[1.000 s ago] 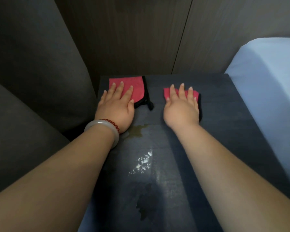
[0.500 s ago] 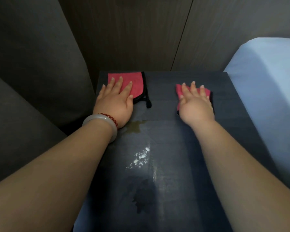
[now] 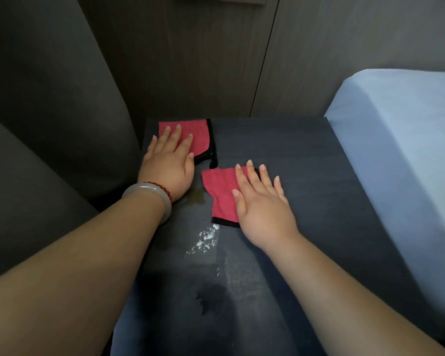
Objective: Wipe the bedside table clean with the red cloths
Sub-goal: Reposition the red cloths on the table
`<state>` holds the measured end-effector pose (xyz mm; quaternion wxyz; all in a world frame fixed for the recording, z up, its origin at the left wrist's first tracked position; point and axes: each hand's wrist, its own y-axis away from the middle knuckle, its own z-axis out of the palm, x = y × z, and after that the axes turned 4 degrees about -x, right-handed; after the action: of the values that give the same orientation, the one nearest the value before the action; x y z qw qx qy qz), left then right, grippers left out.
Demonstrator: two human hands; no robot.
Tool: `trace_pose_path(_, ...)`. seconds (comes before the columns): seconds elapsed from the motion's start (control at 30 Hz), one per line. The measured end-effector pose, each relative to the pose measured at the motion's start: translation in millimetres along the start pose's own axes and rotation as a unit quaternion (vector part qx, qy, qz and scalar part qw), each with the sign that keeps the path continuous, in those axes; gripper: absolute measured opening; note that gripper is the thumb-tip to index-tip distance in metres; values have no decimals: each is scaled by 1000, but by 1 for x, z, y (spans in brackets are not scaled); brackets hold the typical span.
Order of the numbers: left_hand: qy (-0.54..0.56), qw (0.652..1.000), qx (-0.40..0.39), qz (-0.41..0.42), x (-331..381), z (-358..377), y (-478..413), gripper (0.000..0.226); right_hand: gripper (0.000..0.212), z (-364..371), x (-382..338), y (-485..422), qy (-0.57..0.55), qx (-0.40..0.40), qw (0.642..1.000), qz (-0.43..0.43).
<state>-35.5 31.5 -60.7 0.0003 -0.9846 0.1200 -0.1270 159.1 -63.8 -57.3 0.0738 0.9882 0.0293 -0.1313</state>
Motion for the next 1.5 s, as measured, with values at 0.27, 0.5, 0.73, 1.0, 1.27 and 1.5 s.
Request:
trace_pose_path(0.27, 67, 989, 30, 131, 79, -18, 49, 53, 45, 10, 10, 7, -222, 185, 957, 19)
trace_pose_path(0.5, -31, 993, -95, 66, 77, 10, 77, 61, 41, 11, 12, 11, -244, 192, 950, 42)
trace_pose_path(0.73, -56, 995, -78, -23, 52, -20, 94, 61, 41, 10, 10, 15, -263, 173, 949, 33)
trace_pose_path(1.0, -58, 994, -88, 12, 43, 8, 83, 60, 52, -10, -5, -25, -161, 62, 982, -81)
trace_pose_path(1.27, -45, 997, -67, 19, 41, 9, 85, 74, 48, -16, -27, -98, 28, -79, 982, -171)
trace_pose_path(1.5, -37, 998, -55, -8, 27, 7, 86, 74, 43, -14, 24, -81, -64, 48, 994, -80)
